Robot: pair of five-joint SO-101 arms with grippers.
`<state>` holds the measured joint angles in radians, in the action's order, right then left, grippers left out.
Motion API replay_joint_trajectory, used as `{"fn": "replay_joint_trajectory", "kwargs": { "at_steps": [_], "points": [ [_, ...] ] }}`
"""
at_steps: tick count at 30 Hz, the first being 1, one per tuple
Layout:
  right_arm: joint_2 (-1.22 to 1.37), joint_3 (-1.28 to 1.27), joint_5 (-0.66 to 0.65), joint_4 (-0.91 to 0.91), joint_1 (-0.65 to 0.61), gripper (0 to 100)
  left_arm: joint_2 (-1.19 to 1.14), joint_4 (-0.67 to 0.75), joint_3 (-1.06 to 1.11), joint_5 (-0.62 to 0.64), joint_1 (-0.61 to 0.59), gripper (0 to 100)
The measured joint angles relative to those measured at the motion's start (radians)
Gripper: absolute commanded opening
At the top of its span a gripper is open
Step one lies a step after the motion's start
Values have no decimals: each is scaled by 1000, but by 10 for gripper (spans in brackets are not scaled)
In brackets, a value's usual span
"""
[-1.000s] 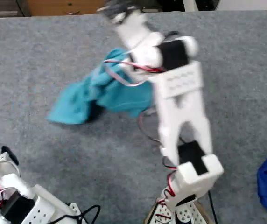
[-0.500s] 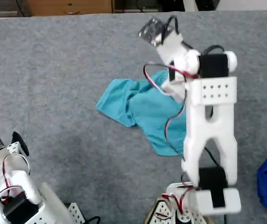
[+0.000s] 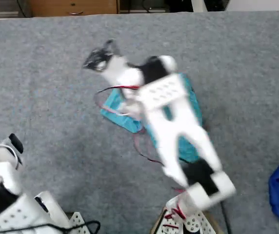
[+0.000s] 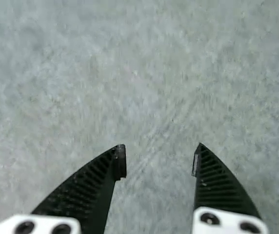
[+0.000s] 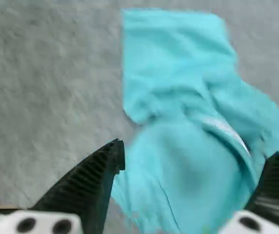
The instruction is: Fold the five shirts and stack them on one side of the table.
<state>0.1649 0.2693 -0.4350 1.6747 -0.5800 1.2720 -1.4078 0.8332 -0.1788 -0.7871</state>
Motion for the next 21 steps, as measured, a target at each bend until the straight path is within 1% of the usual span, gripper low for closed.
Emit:
{"fn": "replay_joint_trajectory", "kwargs": {
  "at_steps": [3, 6, 11, 16, 17, 19, 21],
  "points": [
    [210, 130, 48, -25, -61, 422, -112, -60, -97, 0, -41, 200],
    [404, 327, 104, -26, -91, 422, -163, -66, -126, -2, -104, 200],
    [675, 652, 167, -14, -129, 422, -166, -66, -135, -80, -192, 200],
    [927, 870, 256, -8, -121, 416, -133, -66, -135, -147, -265, 200],
    [967, 910, 282, 5, -118, 401, -127, -66, -132, -157, -272, 200],
    [1031, 984, 328, 44, -110, 338, -117, -66, -109, -178, -281, 198],
    [1085, 1059, 367, 77, -109, 236, -104, -66, -77, -198, -282, 198]
  ]
}}
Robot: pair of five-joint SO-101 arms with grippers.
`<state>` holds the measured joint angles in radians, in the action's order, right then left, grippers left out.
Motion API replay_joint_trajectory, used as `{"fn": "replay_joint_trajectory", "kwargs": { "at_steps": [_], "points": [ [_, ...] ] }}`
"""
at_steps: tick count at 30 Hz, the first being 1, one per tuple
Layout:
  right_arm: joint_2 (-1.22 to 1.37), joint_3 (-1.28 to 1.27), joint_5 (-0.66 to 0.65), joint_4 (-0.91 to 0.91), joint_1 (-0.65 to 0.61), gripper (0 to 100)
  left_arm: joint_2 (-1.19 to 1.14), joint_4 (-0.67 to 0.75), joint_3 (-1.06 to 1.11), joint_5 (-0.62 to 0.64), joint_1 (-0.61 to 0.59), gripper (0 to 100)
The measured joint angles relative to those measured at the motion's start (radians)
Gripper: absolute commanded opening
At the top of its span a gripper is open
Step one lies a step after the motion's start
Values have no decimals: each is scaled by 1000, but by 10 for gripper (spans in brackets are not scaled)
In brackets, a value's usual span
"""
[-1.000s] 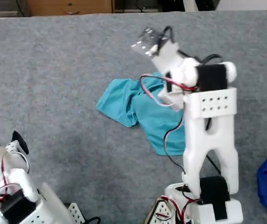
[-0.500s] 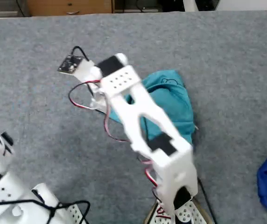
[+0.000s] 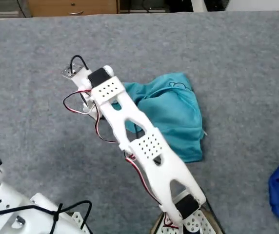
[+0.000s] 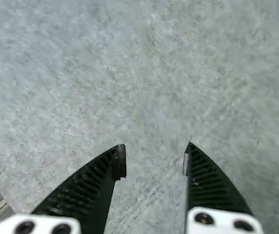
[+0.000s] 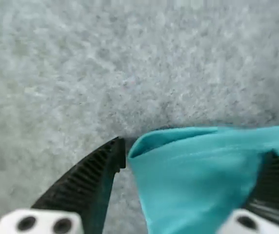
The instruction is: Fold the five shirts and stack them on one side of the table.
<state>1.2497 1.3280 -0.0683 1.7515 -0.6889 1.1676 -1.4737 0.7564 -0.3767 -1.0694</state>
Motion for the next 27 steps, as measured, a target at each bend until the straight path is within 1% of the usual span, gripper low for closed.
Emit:
{"fn": "replay_joint_trajectory", "kwargs": {
  "at_steps": [4, 6, 11, 15, 20, 23, 27],
  "points": [
    [54, 103, 31, 14, 18, 2, 31, 0, 32, -15, -3, 198],
    [58, 146, 34, 14, 35, 30, 52, 0, 34, -15, -3, 199],
    [58, 278, 35, 14, 63, 5, 110, 0, 38, -15, -3, 200],
    [21, 284, 35, 14, 72, 5, 146, 0, 38, -15, -3, 200],
    [-209, 284, 52, 14, 77, 5, 153, 0, 38, -15, -3, 200],
    [-393, 284, 97, 15, 78, 5, 153, 0, 38, -15, -3, 200],
    [-664, 285, 114, 9, 103, 5, 153, 0, 38, -15, -3, 200]
  ]
}}
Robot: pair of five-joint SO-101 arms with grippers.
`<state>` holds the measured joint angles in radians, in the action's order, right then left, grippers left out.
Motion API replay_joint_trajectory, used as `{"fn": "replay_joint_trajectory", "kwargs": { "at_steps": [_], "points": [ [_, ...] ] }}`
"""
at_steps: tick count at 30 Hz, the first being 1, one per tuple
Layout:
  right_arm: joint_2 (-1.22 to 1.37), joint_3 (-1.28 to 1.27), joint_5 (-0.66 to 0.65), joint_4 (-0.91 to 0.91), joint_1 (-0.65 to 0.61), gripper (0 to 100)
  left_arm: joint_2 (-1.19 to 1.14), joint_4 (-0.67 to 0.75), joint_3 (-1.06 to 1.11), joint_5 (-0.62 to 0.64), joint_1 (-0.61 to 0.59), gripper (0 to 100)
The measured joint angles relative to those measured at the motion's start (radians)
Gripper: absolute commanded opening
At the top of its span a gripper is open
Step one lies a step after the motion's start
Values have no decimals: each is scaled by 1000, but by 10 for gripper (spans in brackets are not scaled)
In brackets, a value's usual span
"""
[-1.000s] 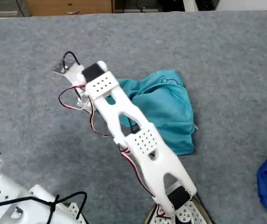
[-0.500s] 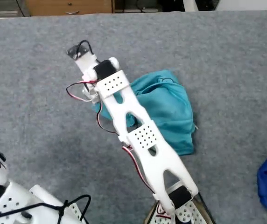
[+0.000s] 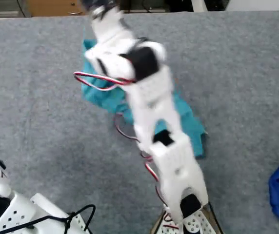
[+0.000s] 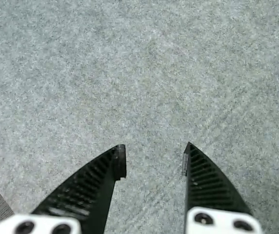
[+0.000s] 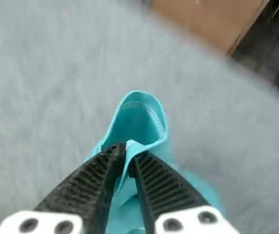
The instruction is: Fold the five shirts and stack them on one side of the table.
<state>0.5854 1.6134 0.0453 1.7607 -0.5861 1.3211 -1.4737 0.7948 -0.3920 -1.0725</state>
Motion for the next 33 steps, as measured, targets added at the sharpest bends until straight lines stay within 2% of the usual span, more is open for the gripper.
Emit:
{"fn": "replay_joint_trajectory", "kwargs": {
  "at_steps": [6, 10, 14, 18, 21, 26, 29, 31, 33],
  "points": [
    [-351, 14, 2, -26, 92, 5, 0, 0, 0, 0, 11, 200],
    [-470, 31, 2, -17, 253, 5, -2, -6, -41, 2, 123, 199],
    [-485, 28, 2, 9, 463, 5, 0, -6, -121, 77, 330, 197],
    [-473, -52, 2, 11, 689, 6, 0, -6, -204, 192, 595, 196],
    [-433, -158, 2, 11, 809, 6, 0, -6, -262, 255, 793, 200],
    [-313, -362, -8, 0, 901, 8, -49, -6, -328, 310, 1077, 200],
    [-203, -479, -26, -35, 933, 11, -169, -21, -379, 361, 1158, 201],
    [-123, -531, -37, -43, 939, 57, -281, -55, -443, 404, 1181, 201],
    [-46, -562, -40, -44, 939, 161, -411, -106, -535, 445, 1220, 201]
  ]
}}
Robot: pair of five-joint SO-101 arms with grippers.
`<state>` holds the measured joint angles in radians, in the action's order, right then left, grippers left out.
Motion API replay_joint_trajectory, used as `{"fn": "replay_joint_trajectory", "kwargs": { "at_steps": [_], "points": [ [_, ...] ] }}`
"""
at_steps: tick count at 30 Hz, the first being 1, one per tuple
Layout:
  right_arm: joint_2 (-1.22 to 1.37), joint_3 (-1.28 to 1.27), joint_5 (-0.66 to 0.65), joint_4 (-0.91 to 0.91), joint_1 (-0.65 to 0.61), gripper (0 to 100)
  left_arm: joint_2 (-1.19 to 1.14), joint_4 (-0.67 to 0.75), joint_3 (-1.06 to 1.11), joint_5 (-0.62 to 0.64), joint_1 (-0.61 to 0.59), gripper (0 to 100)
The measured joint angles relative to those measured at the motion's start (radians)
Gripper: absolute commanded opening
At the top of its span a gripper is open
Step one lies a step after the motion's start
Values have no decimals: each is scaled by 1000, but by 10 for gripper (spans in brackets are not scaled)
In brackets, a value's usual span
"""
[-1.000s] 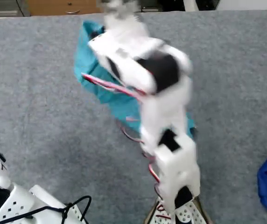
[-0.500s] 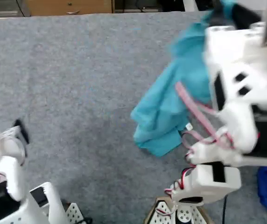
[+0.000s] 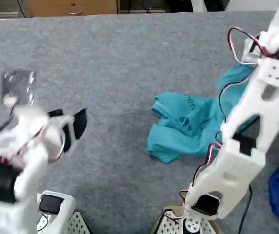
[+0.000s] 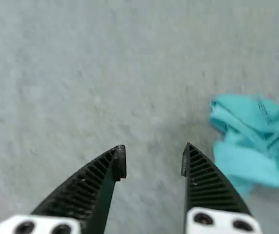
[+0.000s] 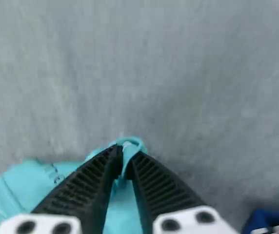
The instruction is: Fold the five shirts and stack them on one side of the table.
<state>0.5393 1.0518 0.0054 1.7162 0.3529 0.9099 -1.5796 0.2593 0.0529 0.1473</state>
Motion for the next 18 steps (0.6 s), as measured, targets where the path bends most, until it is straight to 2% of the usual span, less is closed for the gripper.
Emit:
{"fn": "replay_joint_trajectory", "kwargs": {
  "at_steps": [4, 6, 12, 18],
  "points": [
    [130, -3, -2, -21, -2, 390, -269, -117, -212, 94, 155, 201],
    [183, 12, -6, -40, 2, 436, -404, -141, -311, 130, 250, 201],
    [272, 190, -6, -83, 37, 398, -787, -157, -535, 144, 434, 201],
    [321, 391, -6, -86, 58, 356, -1175, -135, -738, 144, 459, 201]
  ]
}}
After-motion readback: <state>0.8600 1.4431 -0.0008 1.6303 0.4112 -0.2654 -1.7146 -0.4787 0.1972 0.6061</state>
